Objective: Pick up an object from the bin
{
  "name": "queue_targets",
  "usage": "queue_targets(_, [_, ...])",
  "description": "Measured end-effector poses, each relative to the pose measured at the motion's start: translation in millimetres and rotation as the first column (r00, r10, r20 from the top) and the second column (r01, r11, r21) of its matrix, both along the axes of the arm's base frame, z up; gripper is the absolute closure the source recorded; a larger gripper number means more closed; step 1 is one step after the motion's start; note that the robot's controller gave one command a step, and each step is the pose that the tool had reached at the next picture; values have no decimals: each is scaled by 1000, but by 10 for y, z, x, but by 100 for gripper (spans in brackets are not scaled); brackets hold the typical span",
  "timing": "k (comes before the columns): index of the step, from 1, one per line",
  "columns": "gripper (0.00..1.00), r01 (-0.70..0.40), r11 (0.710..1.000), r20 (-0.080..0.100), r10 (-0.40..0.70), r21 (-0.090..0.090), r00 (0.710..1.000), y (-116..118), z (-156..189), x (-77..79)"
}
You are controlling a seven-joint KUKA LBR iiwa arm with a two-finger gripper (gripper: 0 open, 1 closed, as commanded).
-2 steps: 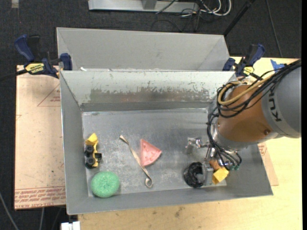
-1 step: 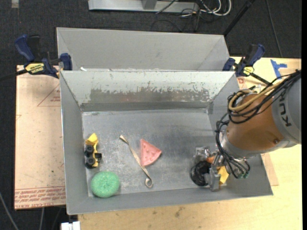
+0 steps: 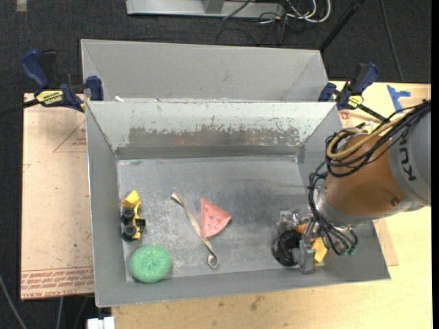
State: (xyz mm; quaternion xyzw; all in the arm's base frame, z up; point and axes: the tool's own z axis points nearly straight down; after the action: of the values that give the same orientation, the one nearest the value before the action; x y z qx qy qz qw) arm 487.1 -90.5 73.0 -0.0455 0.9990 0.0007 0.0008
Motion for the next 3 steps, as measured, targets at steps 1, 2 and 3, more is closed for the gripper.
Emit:
queue_targets(1, [100, -11, 1000, 0, 11, 0, 1000, 176, 498, 198])
queue_targets(2, [100, -10, 1000, 11, 10, -1, 1000, -173, 591, 341])
queue_targets(3, [100, -11, 1000, -10, 11, 0, 1000, -38, 926, 190])
